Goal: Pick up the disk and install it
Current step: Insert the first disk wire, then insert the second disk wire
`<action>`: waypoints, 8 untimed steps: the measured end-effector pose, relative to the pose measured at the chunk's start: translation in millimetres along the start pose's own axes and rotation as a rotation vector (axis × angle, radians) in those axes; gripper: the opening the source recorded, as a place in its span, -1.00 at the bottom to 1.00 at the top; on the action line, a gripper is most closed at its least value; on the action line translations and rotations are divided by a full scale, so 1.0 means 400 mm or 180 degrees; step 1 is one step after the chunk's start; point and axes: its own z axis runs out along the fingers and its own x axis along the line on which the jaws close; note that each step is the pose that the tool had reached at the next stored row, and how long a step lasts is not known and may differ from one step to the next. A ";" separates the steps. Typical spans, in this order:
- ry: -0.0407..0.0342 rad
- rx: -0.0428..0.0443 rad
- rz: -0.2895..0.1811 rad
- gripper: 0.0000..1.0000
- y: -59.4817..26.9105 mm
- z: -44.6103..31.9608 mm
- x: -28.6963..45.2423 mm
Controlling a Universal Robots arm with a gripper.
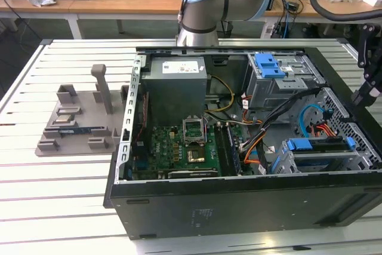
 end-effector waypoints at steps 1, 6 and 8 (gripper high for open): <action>0.0000 0.0000 0.0000 -0.79 0.000 0.000 0.000; -0.0001 0.0000 0.0000 -0.79 0.000 0.000 0.000; -0.0001 0.0000 0.0000 -0.77 0.000 0.000 0.000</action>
